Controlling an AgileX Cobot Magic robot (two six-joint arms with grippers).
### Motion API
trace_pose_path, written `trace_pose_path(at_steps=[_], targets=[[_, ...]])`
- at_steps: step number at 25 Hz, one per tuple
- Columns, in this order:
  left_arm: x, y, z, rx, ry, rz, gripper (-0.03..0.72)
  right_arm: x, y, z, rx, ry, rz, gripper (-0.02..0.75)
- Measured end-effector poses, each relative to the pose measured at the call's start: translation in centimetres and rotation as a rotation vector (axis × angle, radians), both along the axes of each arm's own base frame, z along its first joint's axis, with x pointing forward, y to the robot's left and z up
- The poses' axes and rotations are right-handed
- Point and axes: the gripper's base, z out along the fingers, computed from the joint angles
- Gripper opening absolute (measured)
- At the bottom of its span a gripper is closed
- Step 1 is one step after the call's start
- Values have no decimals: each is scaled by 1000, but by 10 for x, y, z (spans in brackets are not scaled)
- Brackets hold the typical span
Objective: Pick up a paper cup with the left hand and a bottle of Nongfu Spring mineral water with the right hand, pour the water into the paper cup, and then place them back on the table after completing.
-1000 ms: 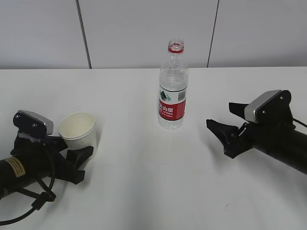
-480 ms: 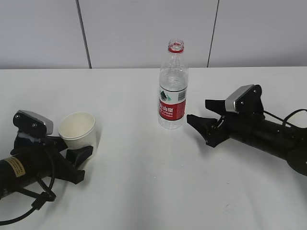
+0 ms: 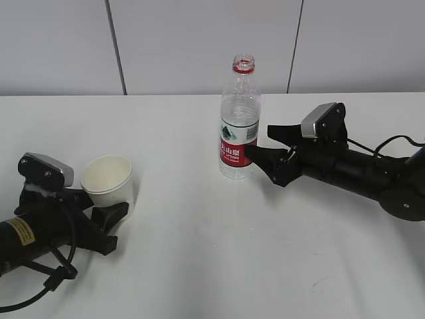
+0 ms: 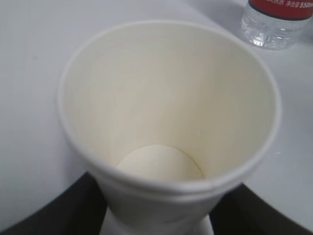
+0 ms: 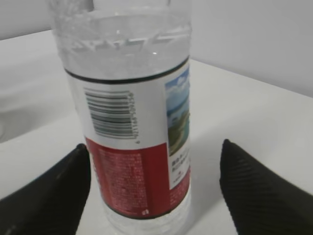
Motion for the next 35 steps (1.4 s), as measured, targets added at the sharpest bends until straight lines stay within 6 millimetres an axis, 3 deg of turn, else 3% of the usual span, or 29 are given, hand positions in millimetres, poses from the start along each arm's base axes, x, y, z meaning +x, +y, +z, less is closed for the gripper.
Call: trace_pose_path(at_steps=[6, 15, 23, 31, 35], targets=[[0, 0, 0, 0, 0, 1, 384, 5, 14, 2, -3, -5, 40, 666], [0, 1, 0, 0, 0, 8, 384, 19, 30, -4, -33, -9, 65, 670], [1, 1, 0, -1, 0, 12, 383, 29, 32, -6, -15, 2, 46, 663], [1, 1, 0, -1, 0, 12, 382, 29, 33, -4, 8, -15, 57, 529], [1, 1, 3, -1, -8, 13, 382, 29, 34, -5, 14, -18, 59, 503]])
